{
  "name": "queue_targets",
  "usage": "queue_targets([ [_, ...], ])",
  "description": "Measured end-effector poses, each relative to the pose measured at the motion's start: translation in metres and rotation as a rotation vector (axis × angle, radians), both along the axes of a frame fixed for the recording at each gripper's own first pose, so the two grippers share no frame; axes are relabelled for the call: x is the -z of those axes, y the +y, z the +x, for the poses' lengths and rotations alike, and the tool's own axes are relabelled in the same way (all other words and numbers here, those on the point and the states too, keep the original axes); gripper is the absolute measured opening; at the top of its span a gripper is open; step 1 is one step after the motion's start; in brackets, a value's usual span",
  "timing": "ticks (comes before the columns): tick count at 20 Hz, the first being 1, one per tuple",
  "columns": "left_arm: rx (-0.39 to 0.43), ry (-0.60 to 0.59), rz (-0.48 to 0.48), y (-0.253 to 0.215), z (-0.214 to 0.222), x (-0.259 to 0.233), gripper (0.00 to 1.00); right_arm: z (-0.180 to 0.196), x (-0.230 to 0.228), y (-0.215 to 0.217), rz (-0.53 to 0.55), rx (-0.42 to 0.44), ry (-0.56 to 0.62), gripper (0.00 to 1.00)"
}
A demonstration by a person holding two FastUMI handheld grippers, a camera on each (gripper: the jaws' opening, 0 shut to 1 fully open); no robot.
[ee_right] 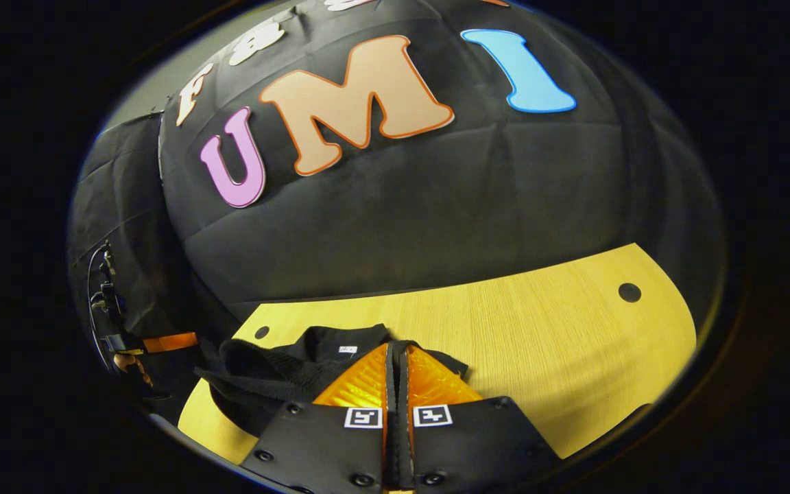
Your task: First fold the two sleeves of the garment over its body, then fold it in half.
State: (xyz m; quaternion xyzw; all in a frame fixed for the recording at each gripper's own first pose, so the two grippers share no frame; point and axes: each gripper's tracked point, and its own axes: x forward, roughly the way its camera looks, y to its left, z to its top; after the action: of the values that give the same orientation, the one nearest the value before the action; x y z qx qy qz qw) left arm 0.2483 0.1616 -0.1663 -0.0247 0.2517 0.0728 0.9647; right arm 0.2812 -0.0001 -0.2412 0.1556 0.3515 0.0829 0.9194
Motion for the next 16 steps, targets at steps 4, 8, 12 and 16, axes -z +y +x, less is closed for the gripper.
queue_targets([
  [4, -0.093, -0.074, 0.106, 0.023, 0.013, -0.011, 0.69, 0.017, 0.001, -0.03, -0.086, 0.115, -0.039, 0.95],
  [8, -0.091, -0.165, 0.16, 0.022, 0.012, -0.041, 0.94, 0.015, -0.007, -0.037, -0.108, 0.138, -0.072, 0.98],
  [12, -0.069, -0.246, 0.183, 0.006, -0.005, -0.09, 0.94, -0.007, -0.054, -0.035, -0.134, 0.128, -0.191, 0.98],
  [16, 0.009, -0.347, 0.193, -0.024, -0.049, -0.146, 0.94, -0.065, -0.128, -0.034, -0.207, 0.129, -0.338, 0.93],
])
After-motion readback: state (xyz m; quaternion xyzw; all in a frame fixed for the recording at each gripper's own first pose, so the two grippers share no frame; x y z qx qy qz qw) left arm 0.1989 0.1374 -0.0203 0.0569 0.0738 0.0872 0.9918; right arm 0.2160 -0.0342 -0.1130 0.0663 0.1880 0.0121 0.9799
